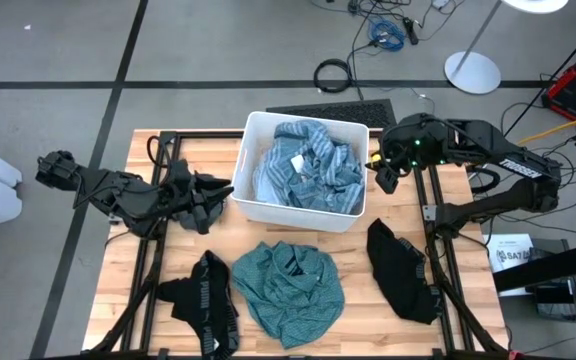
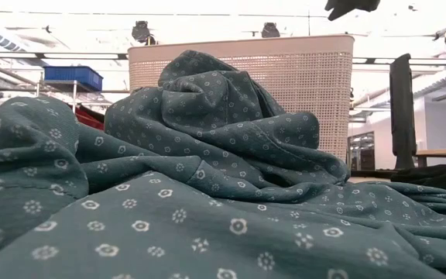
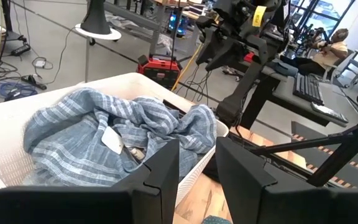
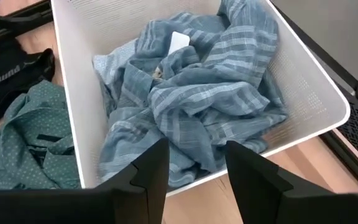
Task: Sort clothes
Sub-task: Adjust the white laundry organizer on the table
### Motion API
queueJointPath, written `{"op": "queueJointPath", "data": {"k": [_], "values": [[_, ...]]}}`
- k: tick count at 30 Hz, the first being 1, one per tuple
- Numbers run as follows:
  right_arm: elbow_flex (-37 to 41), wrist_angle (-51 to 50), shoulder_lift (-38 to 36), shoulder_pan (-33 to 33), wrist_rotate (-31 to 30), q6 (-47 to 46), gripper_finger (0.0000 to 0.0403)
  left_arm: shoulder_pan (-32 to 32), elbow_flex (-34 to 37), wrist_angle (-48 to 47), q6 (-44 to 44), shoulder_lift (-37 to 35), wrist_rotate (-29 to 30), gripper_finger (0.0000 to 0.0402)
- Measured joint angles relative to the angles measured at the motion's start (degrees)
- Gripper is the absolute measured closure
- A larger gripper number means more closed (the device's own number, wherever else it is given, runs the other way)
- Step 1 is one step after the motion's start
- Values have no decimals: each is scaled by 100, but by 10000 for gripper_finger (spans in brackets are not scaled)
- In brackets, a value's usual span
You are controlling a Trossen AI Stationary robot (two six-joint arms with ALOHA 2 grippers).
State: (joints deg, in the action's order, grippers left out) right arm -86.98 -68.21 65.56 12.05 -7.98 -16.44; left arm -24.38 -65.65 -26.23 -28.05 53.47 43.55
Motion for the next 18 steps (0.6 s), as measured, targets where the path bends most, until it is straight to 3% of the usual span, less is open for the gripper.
{"op": "queueJointPath", "data": {"k": [10, 16, 18], "values": [[3, -342, -16, -142, 78, -392, 259, -1, 0, 1, 0, 0, 0, 288], [4, -489, -276, -1152, -257, -1360, 259, 0, 0, 1, 0, 0, 0, 288], [4, -299, -297, -1643, -125, -1430, 259, -2, 0, 1, 0, 0, 0, 288]]}}
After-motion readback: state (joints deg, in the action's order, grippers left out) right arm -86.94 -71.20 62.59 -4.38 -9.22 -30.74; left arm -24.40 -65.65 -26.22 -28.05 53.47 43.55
